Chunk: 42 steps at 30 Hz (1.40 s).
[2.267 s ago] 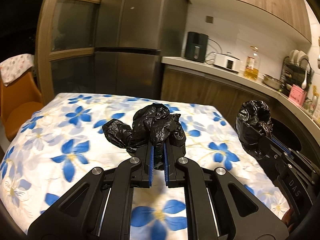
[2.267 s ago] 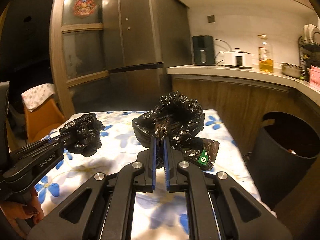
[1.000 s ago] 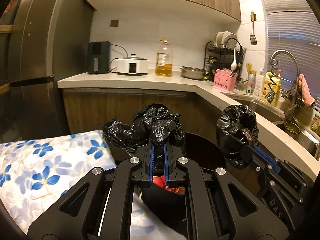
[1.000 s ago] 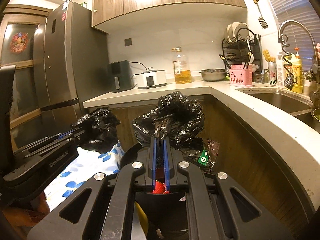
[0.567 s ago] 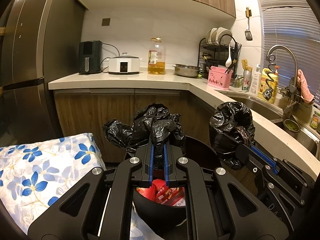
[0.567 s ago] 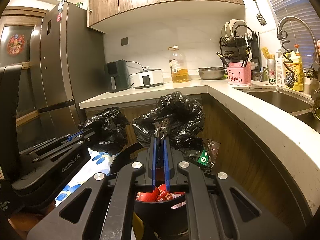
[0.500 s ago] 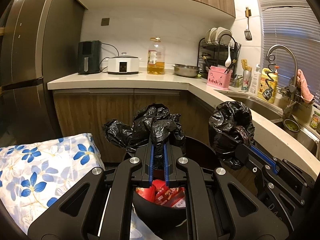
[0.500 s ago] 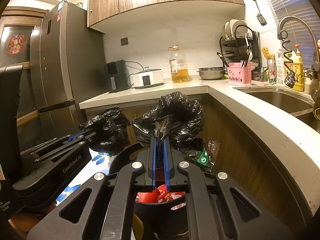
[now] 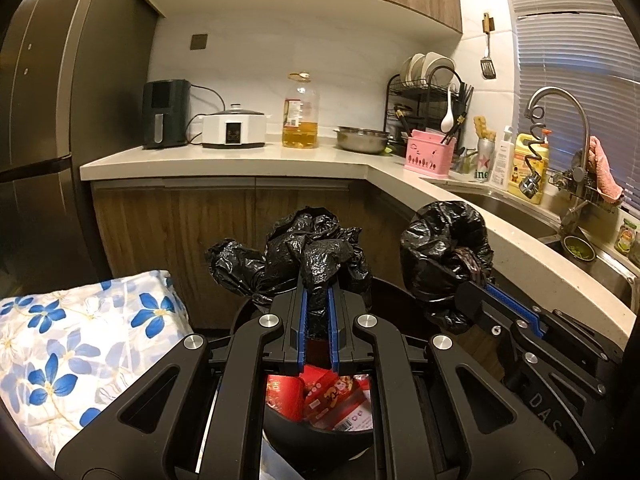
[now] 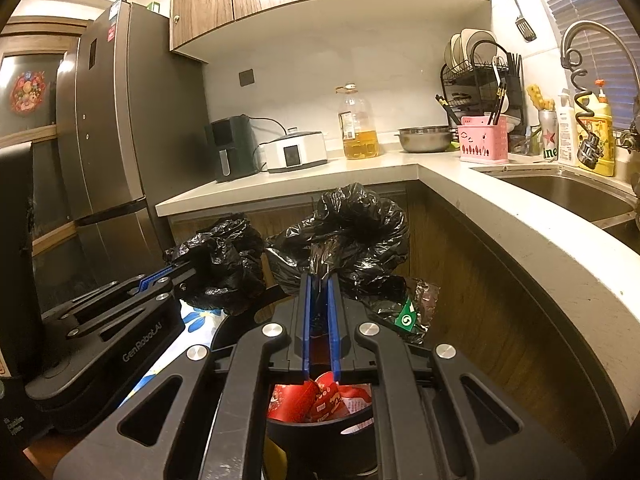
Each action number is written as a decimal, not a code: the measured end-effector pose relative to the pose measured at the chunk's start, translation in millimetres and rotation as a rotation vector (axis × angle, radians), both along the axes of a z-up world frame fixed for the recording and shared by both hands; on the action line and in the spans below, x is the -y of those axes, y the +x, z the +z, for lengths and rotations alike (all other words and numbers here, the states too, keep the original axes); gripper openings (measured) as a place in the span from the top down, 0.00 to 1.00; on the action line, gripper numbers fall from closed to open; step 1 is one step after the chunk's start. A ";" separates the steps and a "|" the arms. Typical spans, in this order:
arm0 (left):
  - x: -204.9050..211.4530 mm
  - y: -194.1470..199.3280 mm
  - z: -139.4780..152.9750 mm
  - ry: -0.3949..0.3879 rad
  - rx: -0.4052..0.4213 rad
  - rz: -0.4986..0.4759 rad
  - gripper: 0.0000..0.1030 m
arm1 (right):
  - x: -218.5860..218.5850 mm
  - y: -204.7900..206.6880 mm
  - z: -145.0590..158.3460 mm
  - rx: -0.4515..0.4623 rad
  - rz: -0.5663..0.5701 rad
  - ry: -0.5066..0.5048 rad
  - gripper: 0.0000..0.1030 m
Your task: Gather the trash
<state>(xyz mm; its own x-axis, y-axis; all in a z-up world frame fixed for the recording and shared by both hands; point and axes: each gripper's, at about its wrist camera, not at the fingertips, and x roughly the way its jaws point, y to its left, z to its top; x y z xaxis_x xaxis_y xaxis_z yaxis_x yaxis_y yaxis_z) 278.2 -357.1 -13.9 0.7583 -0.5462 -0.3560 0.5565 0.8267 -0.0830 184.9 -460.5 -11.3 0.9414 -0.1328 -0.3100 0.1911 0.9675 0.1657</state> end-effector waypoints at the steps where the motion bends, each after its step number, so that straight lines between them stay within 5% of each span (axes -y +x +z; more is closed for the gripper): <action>1: 0.6 0.3 -0.9 0.000 0.005 -0.003 0.92 | 0.8 1.4 -0.6 -0.002 0.000 0.001 0.91; 13: 2.2 13.1 -11.0 0.005 -0.013 -0.001 0.87 | 7.9 13.0 -4.2 -0.024 0.001 0.018 0.90; 22: -0.6 13.2 -11.7 0.014 0.006 0.006 0.61 | 7.8 15.6 -4.3 -0.026 -0.008 0.022 0.89; 33: -50.6 5.6 -6.5 0.014 0.018 0.173 0.17 | -7.2 3.1 -3.0 -0.042 -0.045 -0.002 0.27; 36: -73.6 -0.4 -6.5 0.007 -0.006 0.226 0.12 | -19.7 -2.5 -3.5 -0.051 -0.042 -0.012 0.17; 42: -105.5 -23.5 -12.6 0.061 -0.001 0.301 0.06 | -49.0 -15.6 -8.2 -0.103 -0.044 -0.046 0.13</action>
<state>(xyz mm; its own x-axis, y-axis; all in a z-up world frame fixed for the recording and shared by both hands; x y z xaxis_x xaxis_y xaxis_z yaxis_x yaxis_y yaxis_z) 254.7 -251.6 -26.5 0.8823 -0.2748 -0.3822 0.2859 0.9578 -0.0288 169.2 -411.5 -19.5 0.8979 -0.1900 -0.3970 0.2475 0.9638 0.0987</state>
